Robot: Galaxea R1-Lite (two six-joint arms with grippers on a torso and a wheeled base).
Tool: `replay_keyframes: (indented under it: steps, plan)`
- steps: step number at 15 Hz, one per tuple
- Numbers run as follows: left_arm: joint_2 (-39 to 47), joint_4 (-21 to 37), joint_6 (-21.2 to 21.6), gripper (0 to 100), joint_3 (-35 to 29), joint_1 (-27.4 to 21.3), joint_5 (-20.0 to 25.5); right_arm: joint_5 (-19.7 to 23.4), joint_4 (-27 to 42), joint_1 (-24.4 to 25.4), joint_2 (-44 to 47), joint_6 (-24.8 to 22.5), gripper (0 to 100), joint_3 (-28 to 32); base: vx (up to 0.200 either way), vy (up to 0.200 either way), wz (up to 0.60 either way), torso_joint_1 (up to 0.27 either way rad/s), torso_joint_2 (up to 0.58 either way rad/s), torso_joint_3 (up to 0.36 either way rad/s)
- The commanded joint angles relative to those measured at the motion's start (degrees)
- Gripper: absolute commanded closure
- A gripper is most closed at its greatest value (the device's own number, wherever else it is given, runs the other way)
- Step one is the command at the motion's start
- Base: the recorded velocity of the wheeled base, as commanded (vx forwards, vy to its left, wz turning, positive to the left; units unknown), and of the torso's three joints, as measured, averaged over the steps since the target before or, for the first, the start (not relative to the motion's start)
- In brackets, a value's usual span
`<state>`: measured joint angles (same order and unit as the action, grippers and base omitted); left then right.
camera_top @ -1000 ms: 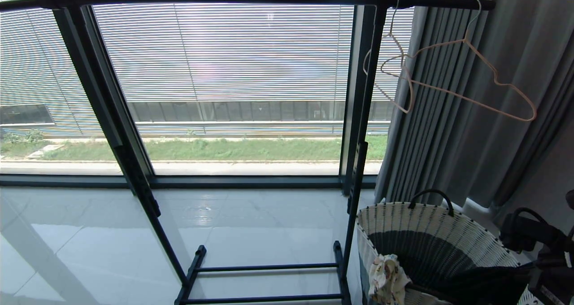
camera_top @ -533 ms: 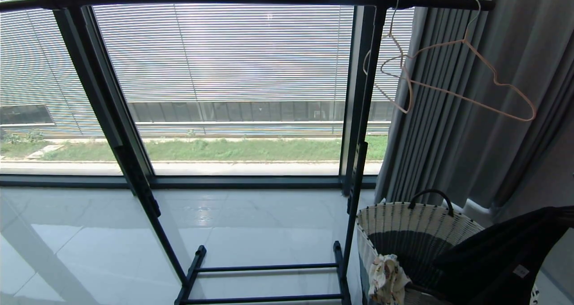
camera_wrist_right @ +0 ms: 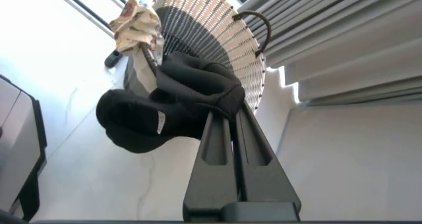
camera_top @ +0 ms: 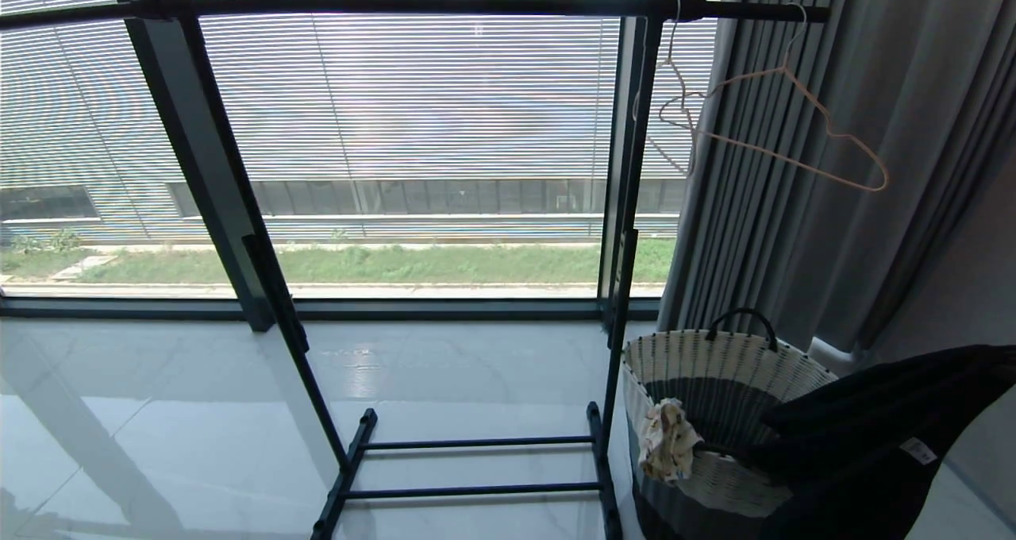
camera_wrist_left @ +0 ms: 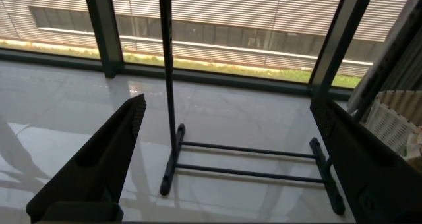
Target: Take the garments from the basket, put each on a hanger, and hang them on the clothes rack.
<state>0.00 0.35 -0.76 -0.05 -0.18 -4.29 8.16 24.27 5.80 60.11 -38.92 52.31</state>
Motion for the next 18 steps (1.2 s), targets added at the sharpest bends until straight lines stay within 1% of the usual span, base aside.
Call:
replay_keyframes:
  steps: [1,3,5,9,11,12,13,14,15,16,17,18]
  plan:
    - [0.0,0.0,-0.04,0,-0.04,0.01,-0.02,0.02,-0.01,0.44,0.18,-0.01,100,-0.01,-0.2,0.0,0.0,0.002,0.0,-0.002]
    - [0.0,0.0,-0.04,0,-0.04,0.01,-0.02,0.02,-0.01,0.88,0.36,0.08,100,-0.01,-0.2,0.0,0.0,-0.007,0.0,0.005]
    - [0.0,0.0,-0.21,0,-0.04,0.01,-0.02,0.02,-0.28,1.93,0.71,0.78,100,-0.01,0.0,0.0,0.0,0.0,0.0,0.0]
    - [0.0,0.0,0.14,0,0.05,0.01,-0.02,0.02,-6.17,6.41,3.96,4.21,100,-0.01,0.0,0.0,0.0,0.0,0.0,0.0]
    - [0.0,0.0,0.58,0,-0.04,-0.08,0.07,0.02,-7.75,7.91,5.45,4.21,100,0.07,0.0,0.0,0.0,0.0,0.0,0.0]
    - [0.0,-0.27,0.58,0,0.05,-0.17,0.78,0.02,-7.92,8.26,5.81,4.21,100,0.07,0.0,0.0,0.0,0.0,0.0,0.0]
    - [0.35,-1.85,0.58,0,-1.97,-0.34,4.29,-0.07,-8.1,8.26,5.98,4.21,100,0.16,0.0,0.0,0.0,0.0,0.0,0.0]
    - [5.36,-3.43,0.32,0,-8.3,-1.84,9.48,0.02,-8.1,8.26,6.33,4.3,100,0.42,0.0,0.0,0.0,0.0,0.0,0.0]
    - [14.24,-5.01,-1.0,0,-14.89,-3.86,10.09,0.02,-8.1,8.26,6.86,4.3,100,0.42,0.0,0.0,0.0,0.0,0.0,0.0]
    - [19.69,-6.68,-1.71,0,-18.5,-4.3,9.92,0.02,-8.1,8.26,7.12,4.38,100,0.42,0.0,0.0,0.0,0.0,0.0,0.0]
    - [28.92,-9.85,-2.14,0,-23.42,-4.48,9.92,0.02,-8.28,8.26,7.92,4.65,100,0.42,0.0,0.0,0.0,0.0,0.0,0.0]
    - [38.23,-13.54,-1.79,0,-29.48,-5.18,9.92,0.02,-9.95,8.26,8.79,5.7,100,0.69,0.0,0.0,0.0,0.0,0.0,0.0]
